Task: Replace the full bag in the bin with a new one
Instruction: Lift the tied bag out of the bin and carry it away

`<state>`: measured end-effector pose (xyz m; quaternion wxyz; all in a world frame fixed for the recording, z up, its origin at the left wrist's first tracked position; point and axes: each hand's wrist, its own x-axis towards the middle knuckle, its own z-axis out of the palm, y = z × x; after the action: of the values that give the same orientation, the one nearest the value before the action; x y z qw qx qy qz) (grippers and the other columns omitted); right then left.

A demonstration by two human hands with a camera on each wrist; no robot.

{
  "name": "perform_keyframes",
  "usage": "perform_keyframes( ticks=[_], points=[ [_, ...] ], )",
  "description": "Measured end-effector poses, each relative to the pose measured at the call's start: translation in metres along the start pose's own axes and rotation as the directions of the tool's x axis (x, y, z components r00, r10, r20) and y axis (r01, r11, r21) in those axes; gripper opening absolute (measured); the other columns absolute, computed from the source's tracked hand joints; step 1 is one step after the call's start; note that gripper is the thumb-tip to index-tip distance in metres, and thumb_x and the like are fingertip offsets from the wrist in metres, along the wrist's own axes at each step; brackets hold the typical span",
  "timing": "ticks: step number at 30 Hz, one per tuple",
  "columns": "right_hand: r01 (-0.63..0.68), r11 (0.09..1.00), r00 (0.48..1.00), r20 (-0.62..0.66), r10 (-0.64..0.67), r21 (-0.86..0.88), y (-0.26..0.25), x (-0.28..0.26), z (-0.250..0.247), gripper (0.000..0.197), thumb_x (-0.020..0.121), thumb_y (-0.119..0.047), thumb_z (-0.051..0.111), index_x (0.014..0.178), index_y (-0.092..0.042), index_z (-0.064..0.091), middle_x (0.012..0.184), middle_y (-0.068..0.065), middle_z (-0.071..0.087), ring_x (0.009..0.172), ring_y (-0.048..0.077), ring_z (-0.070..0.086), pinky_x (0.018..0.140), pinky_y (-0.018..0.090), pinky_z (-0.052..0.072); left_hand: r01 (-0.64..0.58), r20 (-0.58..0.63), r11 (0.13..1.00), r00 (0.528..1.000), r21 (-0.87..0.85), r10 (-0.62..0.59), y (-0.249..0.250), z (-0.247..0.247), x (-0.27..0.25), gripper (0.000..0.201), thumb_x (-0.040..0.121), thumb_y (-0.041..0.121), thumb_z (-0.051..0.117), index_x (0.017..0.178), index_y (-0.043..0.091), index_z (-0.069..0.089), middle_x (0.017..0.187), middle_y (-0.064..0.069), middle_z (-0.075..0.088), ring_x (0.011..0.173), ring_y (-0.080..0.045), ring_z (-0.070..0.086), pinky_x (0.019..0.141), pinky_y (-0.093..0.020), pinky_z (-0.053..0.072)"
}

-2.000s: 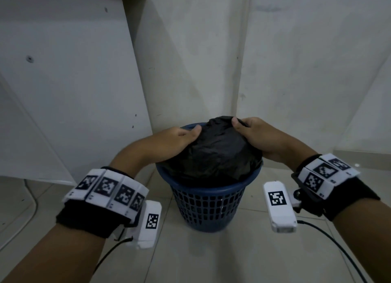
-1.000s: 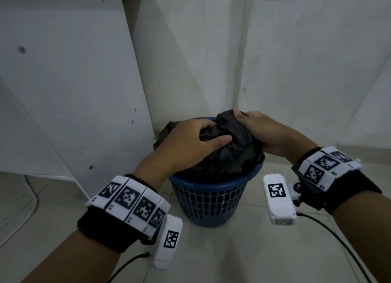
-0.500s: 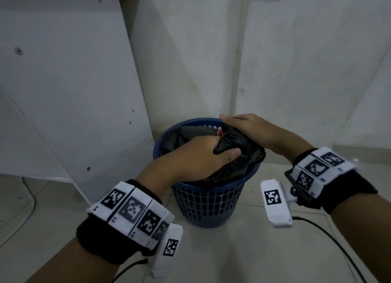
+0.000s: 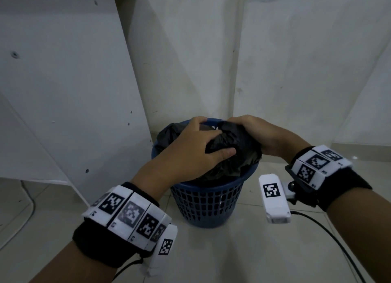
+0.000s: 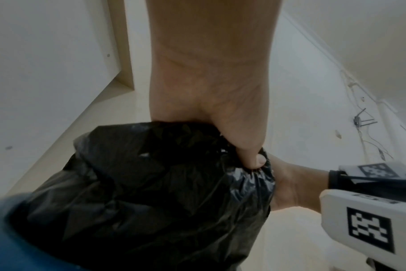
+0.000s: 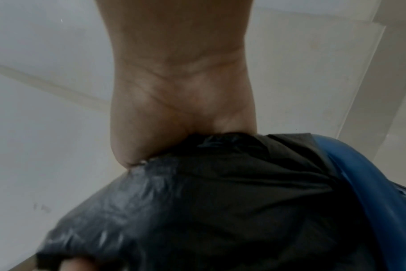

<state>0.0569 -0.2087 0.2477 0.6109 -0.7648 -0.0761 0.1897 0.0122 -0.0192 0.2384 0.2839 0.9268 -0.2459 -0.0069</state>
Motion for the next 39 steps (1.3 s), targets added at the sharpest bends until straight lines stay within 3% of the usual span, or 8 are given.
perform_keyframes(
  ticks=[4,13,24,27,30,33,36,39],
  points=[
    [-0.073,0.996,0.997,0.044,0.071,0.048,0.002,-0.002,-0.002,0.032,0.098,-0.024,0.047,0.103,0.001,0.066,0.093,0.019,0.070,0.084,0.028,0.066,0.079,0.038,0.052,-0.021,0.044,0.987,0.999,-0.157,0.028,0.001,0.001,-0.001,0.044,0.093,0.059,0.055,0.131,0.038,0.060,0.125,0.015,0.064,0.111,0.000,0.059,0.099,-0.028,0.050],
    [0.123,0.990,0.991,-0.052,-0.126,-0.065,-0.005,0.000,-0.006,0.032,0.099,-0.032,0.049,0.081,-0.011,0.064,0.083,0.014,0.064,0.078,0.025,0.059,0.077,0.038,0.045,-0.145,-0.168,0.980,0.978,-0.140,0.120,0.005,0.002,0.005,0.018,0.095,0.046,0.062,0.091,0.030,0.069,0.079,0.013,0.069,0.074,0.001,0.062,0.064,-0.016,0.047],
    [0.194,0.961,0.978,0.113,-0.174,-0.198,0.005,0.001,-0.010,0.062,0.080,-0.071,0.059,0.121,-0.026,0.068,0.118,-0.002,0.071,0.112,0.014,0.067,0.103,0.037,0.049,0.086,-0.180,0.989,0.978,-0.121,-0.107,-0.018,0.008,0.015,0.077,0.098,0.067,0.024,0.063,0.003,0.048,0.054,-0.008,0.048,0.051,-0.024,0.049,0.056,-0.036,0.039],
    [0.231,0.877,0.973,0.097,-0.210,-0.420,0.005,-0.001,-0.009,0.047,0.081,-0.057,0.064,0.104,-0.018,0.074,0.101,0.003,0.075,0.094,0.012,0.071,0.090,0.029,0.056,0.126,-0.088,0.978,0.986,-0.165,-0.142,-0.024,0.008,0.017,0.090,0.089,0.080,0.025,0.083,0.000,0.065,0.071,-0.016,0.065,0.065,-0.030,0.062,0.065,-0.041,0.054],
    [0.163,0.794,0.986,0.064,-0.155,-0.586,0.007,0.000,-0.012,0.059,0.090,-0.062,0.047,0.085,-0.011,0.075,0.085,0.009,0.074,0.077,0.017,0.069,0.073,0.028,0.054,0.105,0.108,0.983,0.990,-0.147,-0.090,-0.031,-0.010,0.006,0.059,0.081,0.075,0.056,0.116,0.028,0.067,0.107,0.010,0.071,0.095,-0.008,0.067,0.086,-0.033,0.056],
    [0.116,0.788,0.993,0.059,-0.100,-0.605,0.012,-0.004,-0.016,0.053,0.097,-0.060,0.034,0.076,-0.029,0.071,0.081,-0.007,0.071,0.078,0.008,0.066,0.074,0.021,0.047,0.056,0.164,0.998,0.985,-0.028,-0.050,-0.047,-0.041,-0.003,0.041,0.080,0.056,0.071,0.110,0.029,0.069,0.102,0.019,0.070,0.090,0.003,0.065,0.078,-0.019,0.053],
    [0.100,0.813,0.994,0.094,-0.056,-0.573,0.013,-0.007,-0.013,0.048,0.099,-0.059,0.027,0.083,-0.039,0.068,0.091,-0.016,0.070,0.088,0.003,0.065,0.081,0.017,0.045,0.013,0.135,0.996,0.991,-0.091,0.000,-0.054,-0.060,-0.008,0.022,0.087,0.045,0.060,0.097,0.029,0.071,0.083,0.028,0.070,0.079,0.009,0.064,0.068,-0.009,0.046],
    [0.078,0.815,0.995,0.090,-0.032,-0.574,0.013,-0.005,-0.009,0.056,0.101,-0.058,0.023,0.091,-0.030,0.070,0.096,-0.005,0.072,0.091,0.011,0.066,0.083,0.020,0.047,0.049,-0.155,0.941,0.982,-0.334,-0.107,-0.064,-0.050,-0.003,0.023,0.104,0.023,0.049,0.118,0.033,0.064,0.107,0.017,0.071,0.100,-0.003,0.067,0.090,-0.029,0.056]
  ],
)
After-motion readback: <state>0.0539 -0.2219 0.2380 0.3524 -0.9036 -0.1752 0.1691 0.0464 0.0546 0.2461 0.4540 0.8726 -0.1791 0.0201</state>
